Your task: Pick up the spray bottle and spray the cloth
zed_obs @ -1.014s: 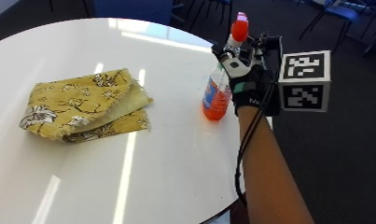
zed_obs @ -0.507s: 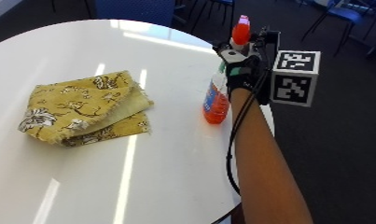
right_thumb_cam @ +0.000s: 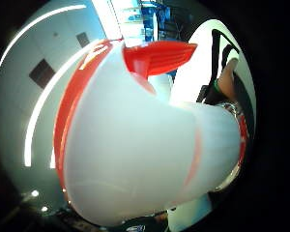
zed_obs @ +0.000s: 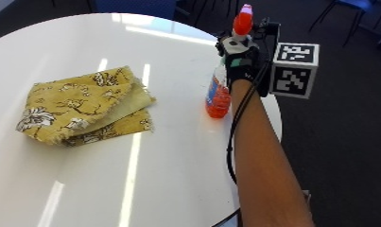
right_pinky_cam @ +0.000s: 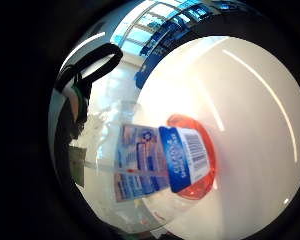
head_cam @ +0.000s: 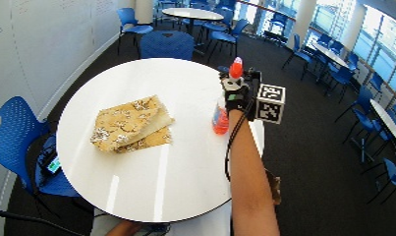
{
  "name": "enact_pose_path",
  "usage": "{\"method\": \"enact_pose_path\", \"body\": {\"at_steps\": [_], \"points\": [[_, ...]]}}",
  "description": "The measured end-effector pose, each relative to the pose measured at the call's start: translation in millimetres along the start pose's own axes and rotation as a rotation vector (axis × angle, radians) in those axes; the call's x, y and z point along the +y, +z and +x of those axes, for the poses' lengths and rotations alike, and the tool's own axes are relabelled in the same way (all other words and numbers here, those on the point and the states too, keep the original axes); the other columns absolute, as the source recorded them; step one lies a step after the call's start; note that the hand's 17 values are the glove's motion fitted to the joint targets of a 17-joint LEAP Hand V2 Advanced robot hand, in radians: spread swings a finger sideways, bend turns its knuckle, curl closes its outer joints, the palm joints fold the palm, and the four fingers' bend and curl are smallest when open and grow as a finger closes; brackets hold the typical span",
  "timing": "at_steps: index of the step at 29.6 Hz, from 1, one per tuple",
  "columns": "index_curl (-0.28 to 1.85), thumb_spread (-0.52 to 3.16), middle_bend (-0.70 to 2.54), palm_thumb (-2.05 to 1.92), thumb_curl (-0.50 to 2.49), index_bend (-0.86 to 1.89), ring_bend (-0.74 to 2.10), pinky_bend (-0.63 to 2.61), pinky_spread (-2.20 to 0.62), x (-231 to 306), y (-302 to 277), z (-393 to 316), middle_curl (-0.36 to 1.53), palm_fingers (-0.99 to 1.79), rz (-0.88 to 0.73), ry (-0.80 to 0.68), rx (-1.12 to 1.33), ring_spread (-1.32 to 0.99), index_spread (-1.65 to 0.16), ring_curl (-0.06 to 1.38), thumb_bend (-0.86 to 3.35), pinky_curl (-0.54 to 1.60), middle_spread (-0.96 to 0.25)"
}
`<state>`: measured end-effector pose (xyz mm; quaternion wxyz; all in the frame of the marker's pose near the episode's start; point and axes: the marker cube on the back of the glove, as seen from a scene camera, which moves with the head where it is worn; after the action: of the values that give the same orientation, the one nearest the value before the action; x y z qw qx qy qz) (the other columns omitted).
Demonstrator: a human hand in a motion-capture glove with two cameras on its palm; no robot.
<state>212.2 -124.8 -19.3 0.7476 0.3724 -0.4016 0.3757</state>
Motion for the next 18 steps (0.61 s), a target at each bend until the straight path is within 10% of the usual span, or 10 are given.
{"method": "enact_pose_path", "body": {"at_steps": [18], "points": [[0.47, 0.40, 0.62, 0.99, 0.63, 0.22, 0.58, 0.40, -0.31, -8, 2, -31, 0.54, 1.38, 0.068, -0.107, 0.049, -0.25, -0.30, 0.46, -0.03, 0.40, -0.22]]}}
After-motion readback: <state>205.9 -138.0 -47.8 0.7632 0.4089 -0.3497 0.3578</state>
